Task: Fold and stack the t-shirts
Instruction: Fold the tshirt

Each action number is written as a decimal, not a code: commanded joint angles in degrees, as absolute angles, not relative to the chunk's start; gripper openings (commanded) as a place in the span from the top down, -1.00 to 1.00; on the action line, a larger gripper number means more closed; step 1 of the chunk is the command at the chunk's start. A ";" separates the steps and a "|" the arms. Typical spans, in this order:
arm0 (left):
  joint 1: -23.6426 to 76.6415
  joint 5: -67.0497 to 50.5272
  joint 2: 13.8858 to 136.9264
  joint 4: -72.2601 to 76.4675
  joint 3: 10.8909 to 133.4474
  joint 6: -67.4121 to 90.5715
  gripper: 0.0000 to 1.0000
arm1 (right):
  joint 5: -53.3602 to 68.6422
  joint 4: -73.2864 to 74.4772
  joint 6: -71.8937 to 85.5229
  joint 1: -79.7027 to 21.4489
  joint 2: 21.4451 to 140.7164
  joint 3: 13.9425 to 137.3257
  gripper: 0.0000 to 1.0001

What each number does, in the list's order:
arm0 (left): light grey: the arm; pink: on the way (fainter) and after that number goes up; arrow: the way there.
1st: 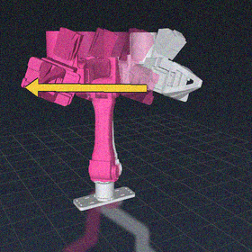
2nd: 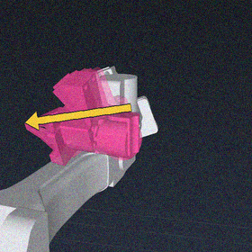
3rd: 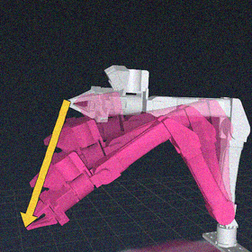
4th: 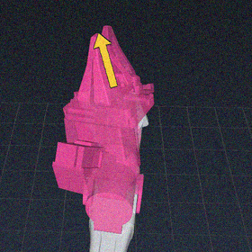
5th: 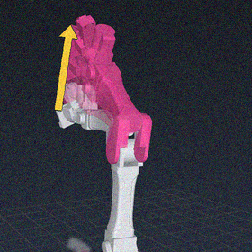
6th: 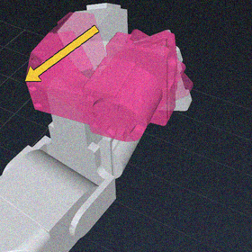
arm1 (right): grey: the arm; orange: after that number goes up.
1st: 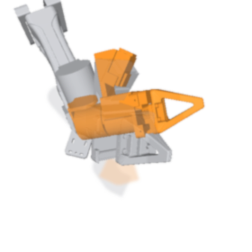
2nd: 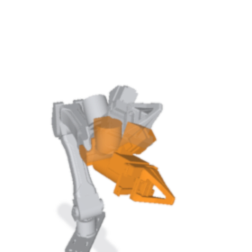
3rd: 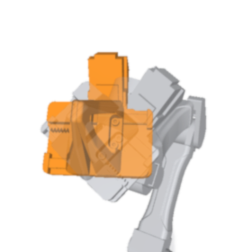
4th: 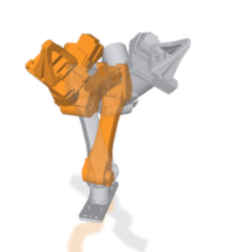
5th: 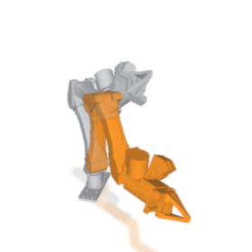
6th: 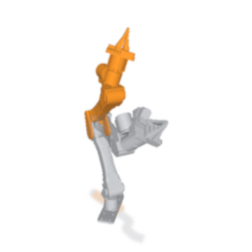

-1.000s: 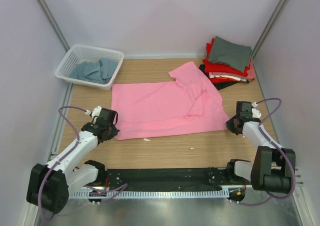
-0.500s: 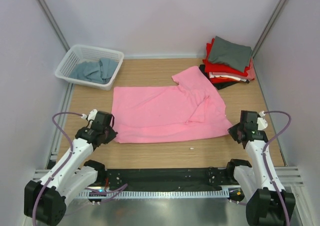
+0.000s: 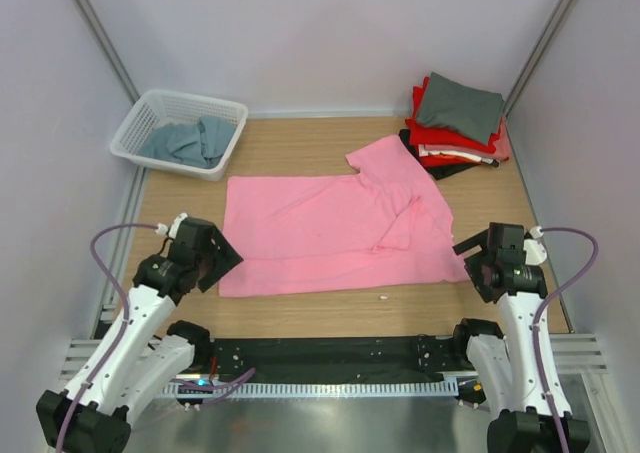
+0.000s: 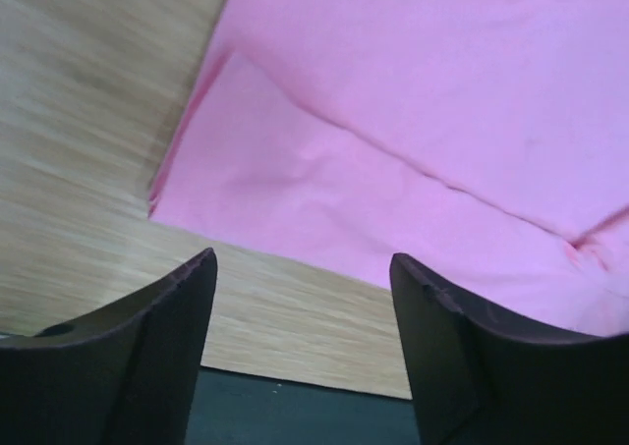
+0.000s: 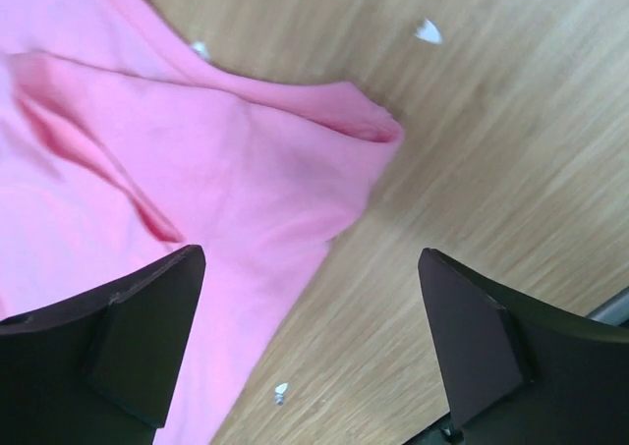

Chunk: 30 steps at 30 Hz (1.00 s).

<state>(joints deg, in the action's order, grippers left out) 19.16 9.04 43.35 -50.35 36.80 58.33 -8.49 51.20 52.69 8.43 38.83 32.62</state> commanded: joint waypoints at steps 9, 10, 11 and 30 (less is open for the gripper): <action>19.42 7.03 50.36 -53.71 56.52 35.08 -0.50 | 8.27 35.69 48.60 2.04 51.66 38.32 -0.11; 19.42 7.47 50.45 -53.27 55.38 34.55 -0.50 | 5.83 33.77 48.95 0.02 55.77 39.63 -0.08; 19.34 8.25 50.54 -52.74 54.59 34.19 -0.49 | 4.41 32.53 49.56 -5.22 57.72 40.25 -0.04; 18.19 8.53 47.81 -47.99 50.98 33.49 -0.45 | 0.53 21.01 50.54 -11.69 81.73 44.91 0.17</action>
